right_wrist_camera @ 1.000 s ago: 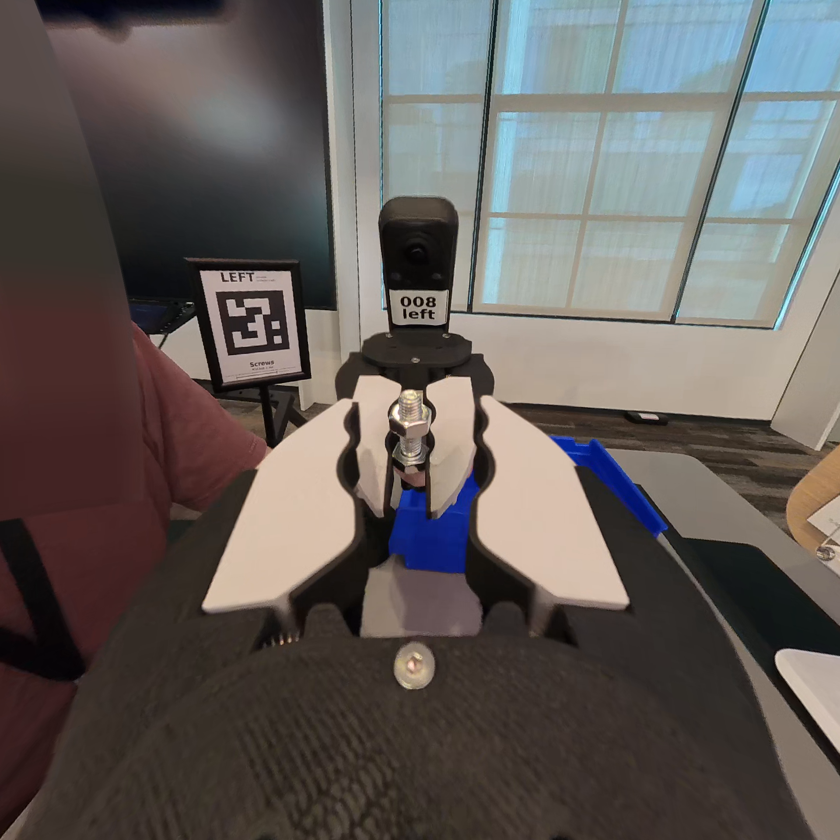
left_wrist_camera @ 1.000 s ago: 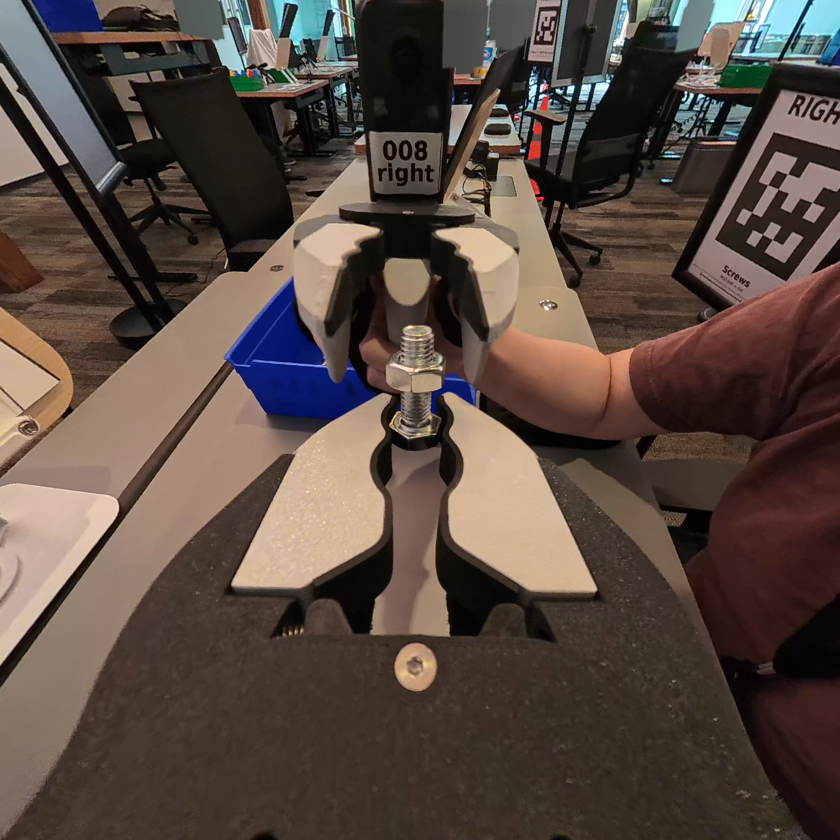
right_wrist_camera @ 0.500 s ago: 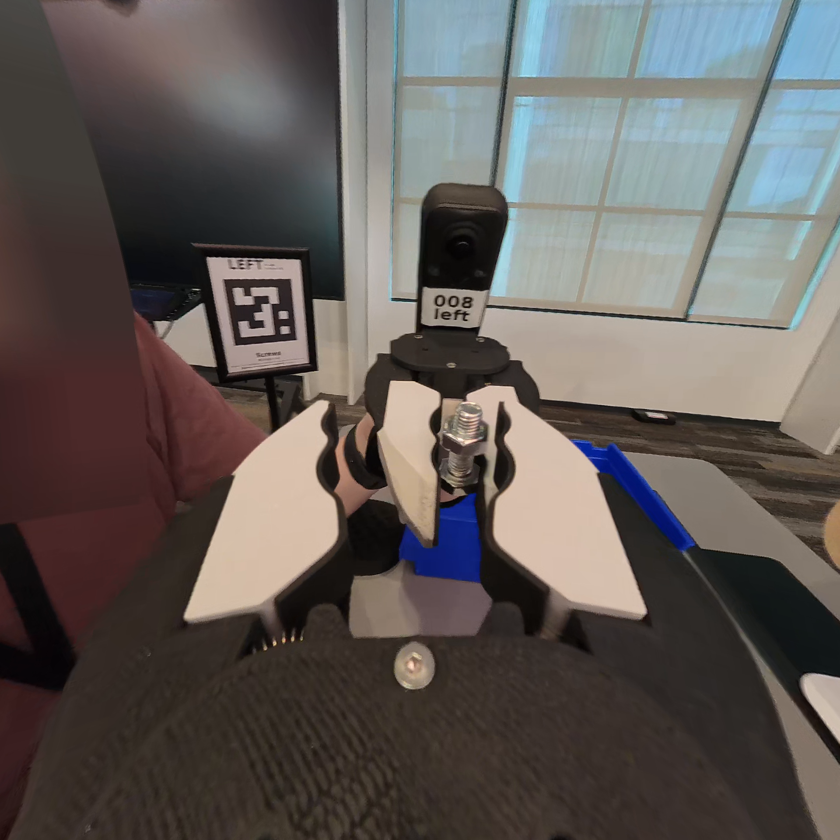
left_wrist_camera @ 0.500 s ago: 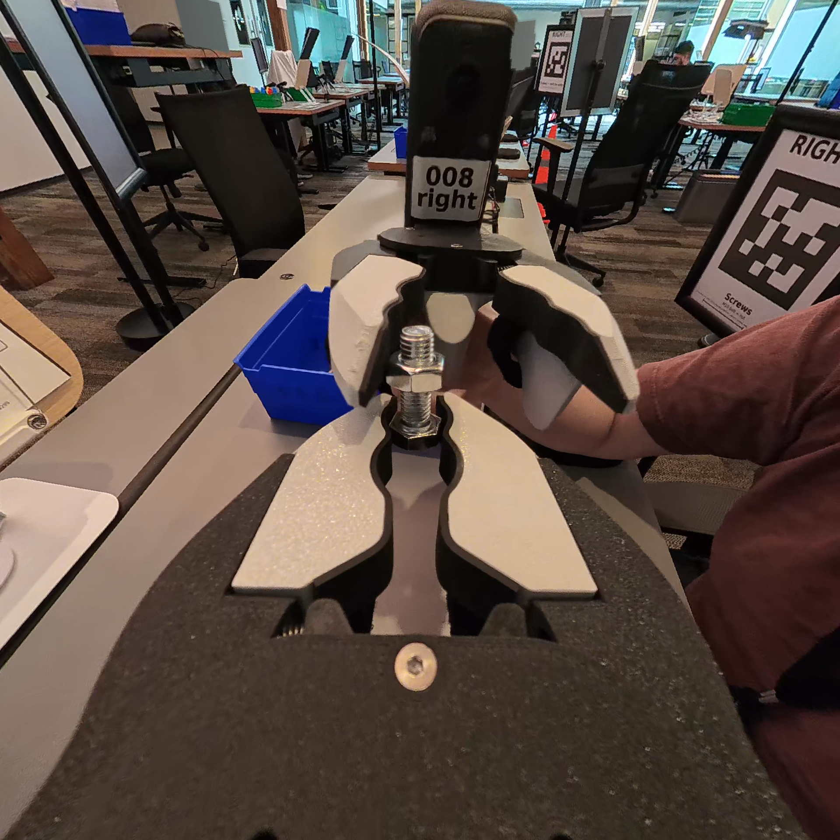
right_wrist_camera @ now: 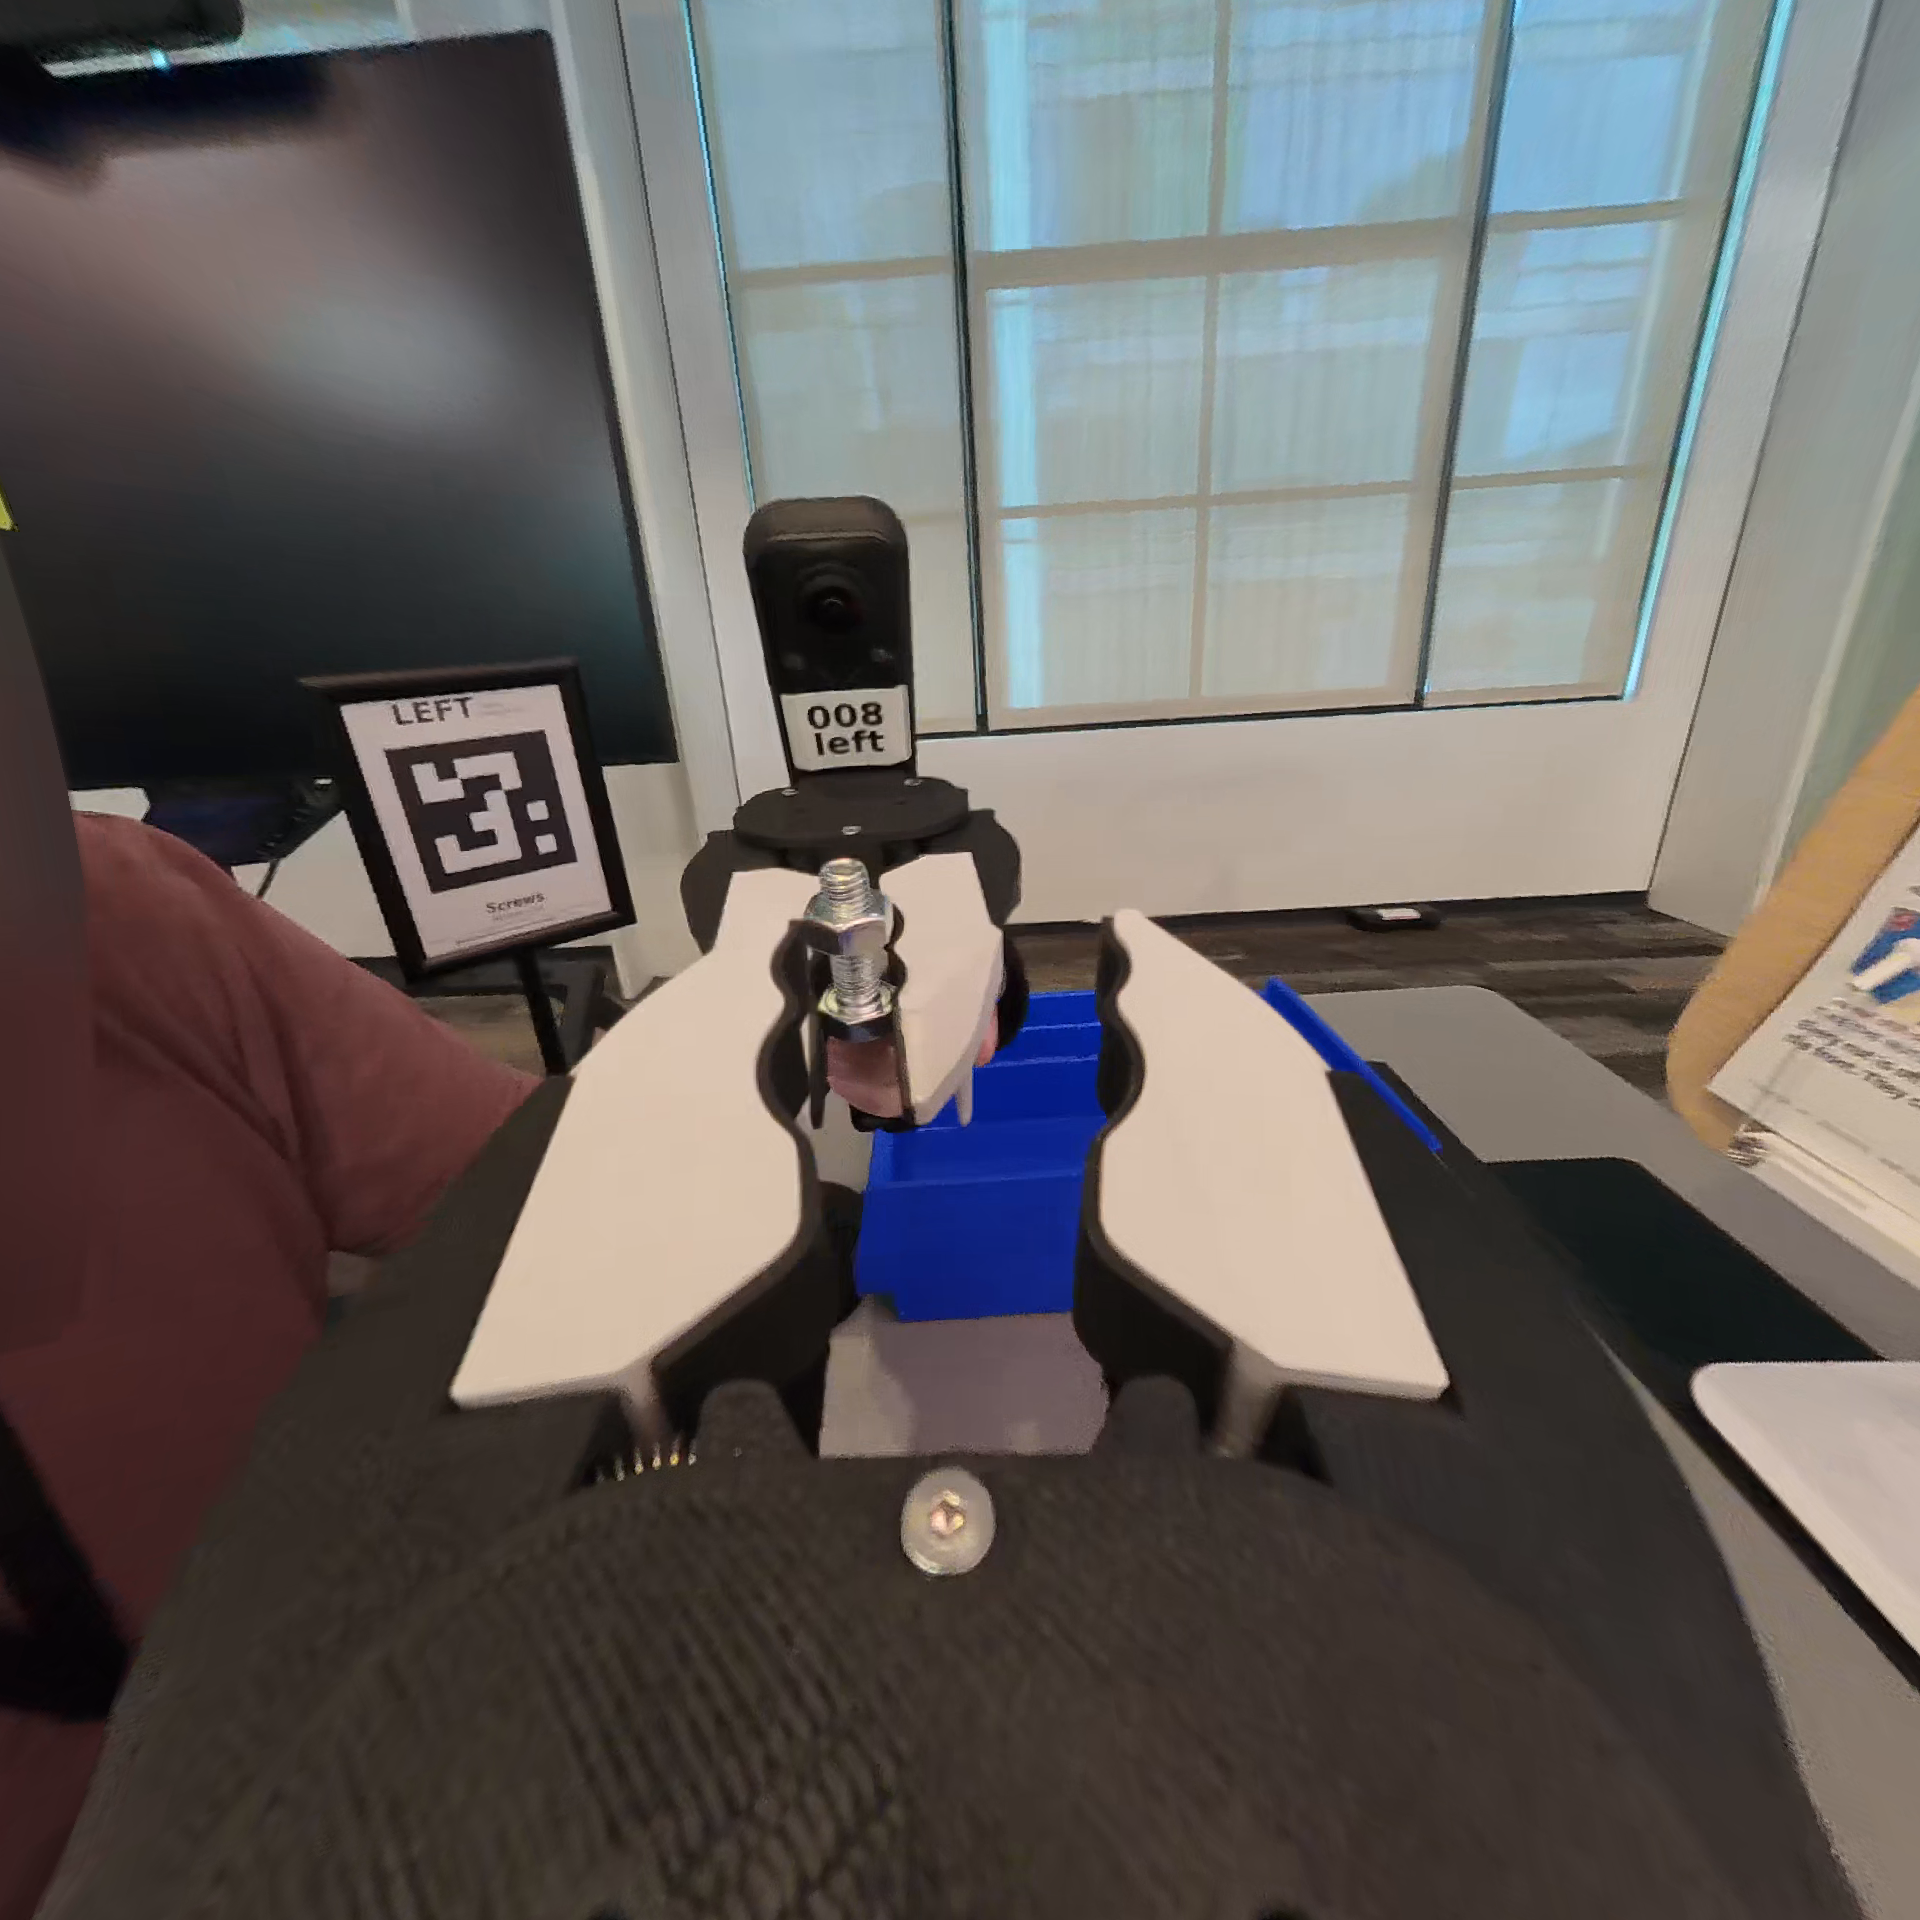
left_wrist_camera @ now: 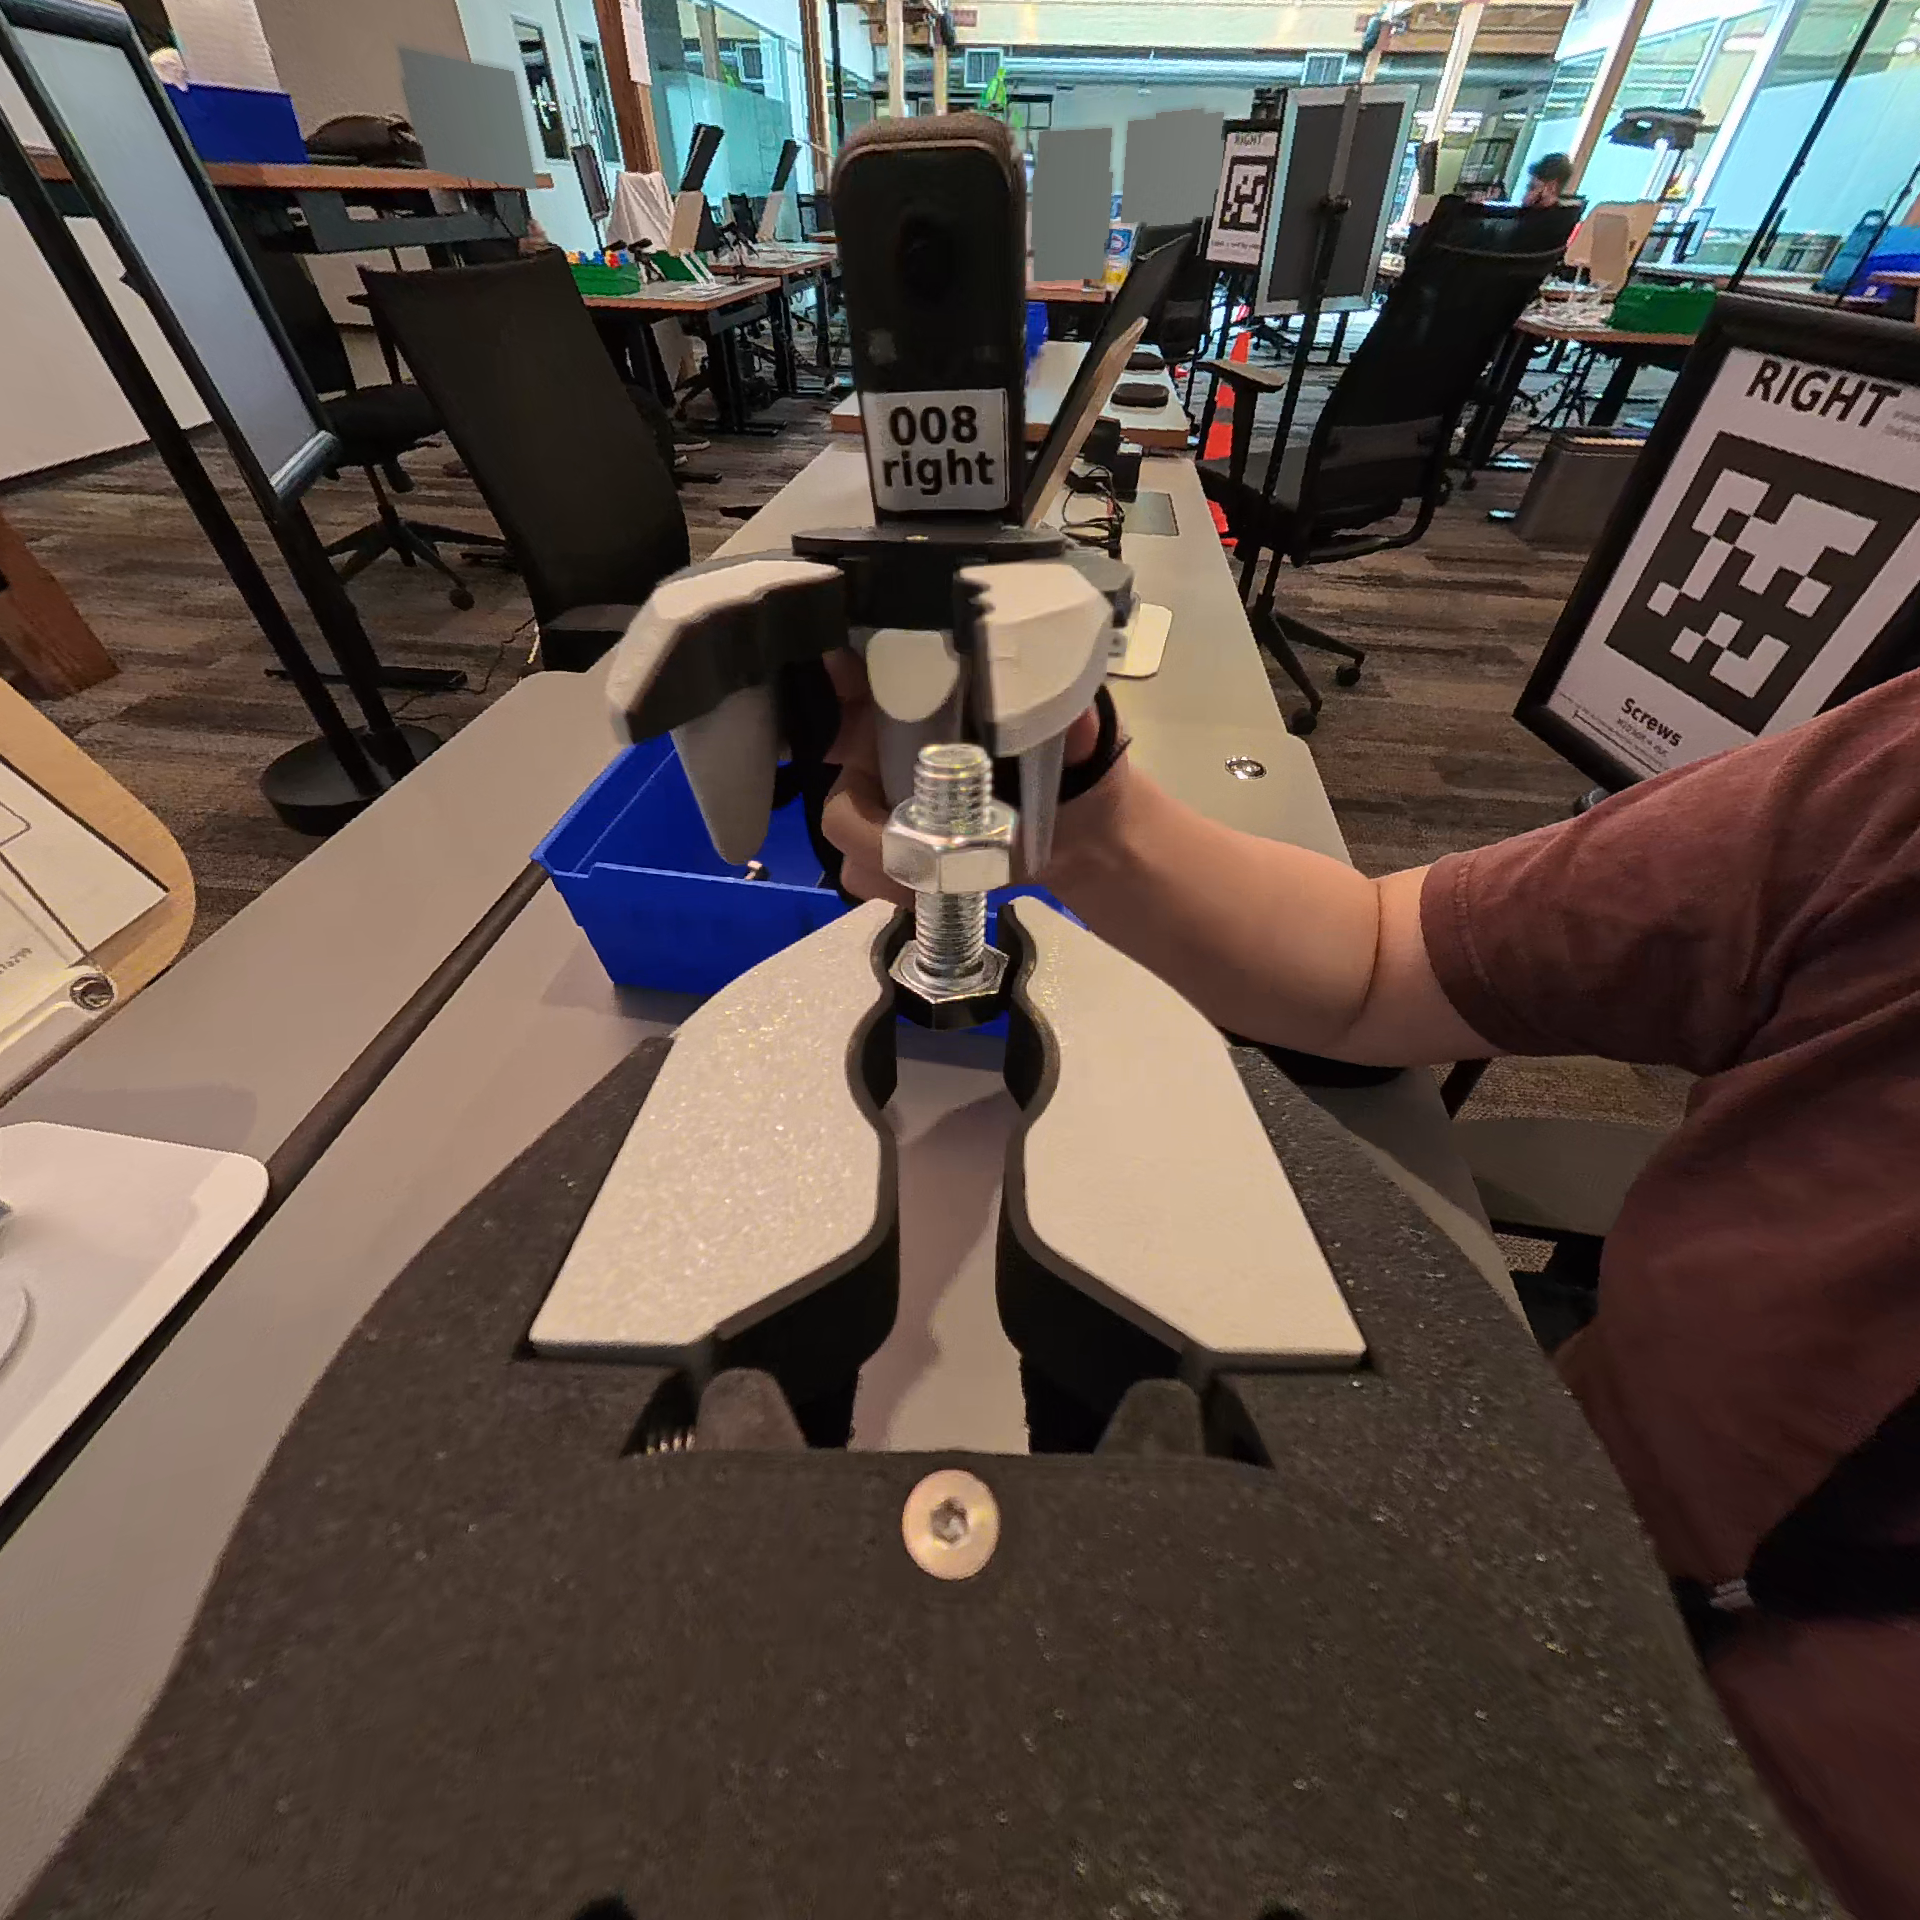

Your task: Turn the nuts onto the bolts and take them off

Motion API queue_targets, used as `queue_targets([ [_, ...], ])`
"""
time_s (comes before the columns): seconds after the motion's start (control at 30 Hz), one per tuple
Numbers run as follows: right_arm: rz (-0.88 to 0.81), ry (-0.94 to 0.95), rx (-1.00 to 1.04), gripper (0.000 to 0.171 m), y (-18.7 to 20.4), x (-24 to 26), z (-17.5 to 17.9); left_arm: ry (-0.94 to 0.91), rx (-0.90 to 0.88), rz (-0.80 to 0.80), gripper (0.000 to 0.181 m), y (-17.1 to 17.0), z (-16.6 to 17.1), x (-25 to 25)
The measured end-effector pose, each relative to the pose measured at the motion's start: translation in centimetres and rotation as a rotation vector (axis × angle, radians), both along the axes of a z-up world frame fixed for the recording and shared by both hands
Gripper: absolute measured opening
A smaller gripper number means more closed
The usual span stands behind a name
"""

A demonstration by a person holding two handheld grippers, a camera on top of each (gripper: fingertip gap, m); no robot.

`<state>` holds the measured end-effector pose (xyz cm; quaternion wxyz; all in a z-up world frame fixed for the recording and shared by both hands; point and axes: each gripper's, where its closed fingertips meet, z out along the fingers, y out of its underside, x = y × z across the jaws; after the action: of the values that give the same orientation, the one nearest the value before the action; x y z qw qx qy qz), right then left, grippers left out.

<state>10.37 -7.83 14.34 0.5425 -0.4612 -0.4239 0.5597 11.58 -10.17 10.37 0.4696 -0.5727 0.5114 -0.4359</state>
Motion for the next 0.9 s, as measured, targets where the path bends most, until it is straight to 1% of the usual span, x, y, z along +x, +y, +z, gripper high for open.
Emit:
queue_targets([
  [0.17,-0.026,-0.057,0.054,0.056,-0.9,-1.9,-0.7,0.016,-0.006,-0.015,0.016,-0.3,-0.4,0.5],
  [0.27,-0.018,-0.047,0.05,0.058,-0.6,-1.4,-0.7,0.014,-0.004,-0.021,0.016,-0.5,-0.4,0.6],
  [0.37,-0.008,-0.035,-0.001,0.056,0.2,-0.3,-0.6,0.003,-0.009,-0.022,0.015,-0.4,-0.1,0.2],
  [0.47,0.032,-0.013,0.008,0.055,-0.8,-0.4,0.0,-0.001,-0.01,-0.018,0.015,-0.3,0.0,0.1],
  [0.57,0.018,-0.021,0.046,0.054,-1.4,-1.4,-0.1,0.009,-0.011,-0.028,0.015,-0.5,-0.2,0.4],
  [0.67,-0.001,-0.005,0.041,0.054,-0.6,-0.8,-0.1,0.012,-0.005,-0.031,0.015,-0.7,-0.3,0.5],
  [0.7,-0.011,-0.01,0.015,0.051,0.1,-0.3,-0.2,0.01,-0.008,-0.032,0.015,-0.7,-0.2,0.4],
  [0.77,-0.031,-0.003,-0.028,0.052,1.1,0.6,-0.2,-0.009,-0.017,-0.045,0.015,-0.9,0.2,0.3],
  [0.83,0.018,0.022,-0.025,0.053,0.1,0.6,0.4,-0.005,-0.012,-0.033,0.015,-0.7,0.2,0.2],
  [0.9,0.045,0.002,0.016,0.056,-1.3,-0.4,0.5,0.005,-0.01,-0.031,0.015,-0.7,0.0,0.2],
])
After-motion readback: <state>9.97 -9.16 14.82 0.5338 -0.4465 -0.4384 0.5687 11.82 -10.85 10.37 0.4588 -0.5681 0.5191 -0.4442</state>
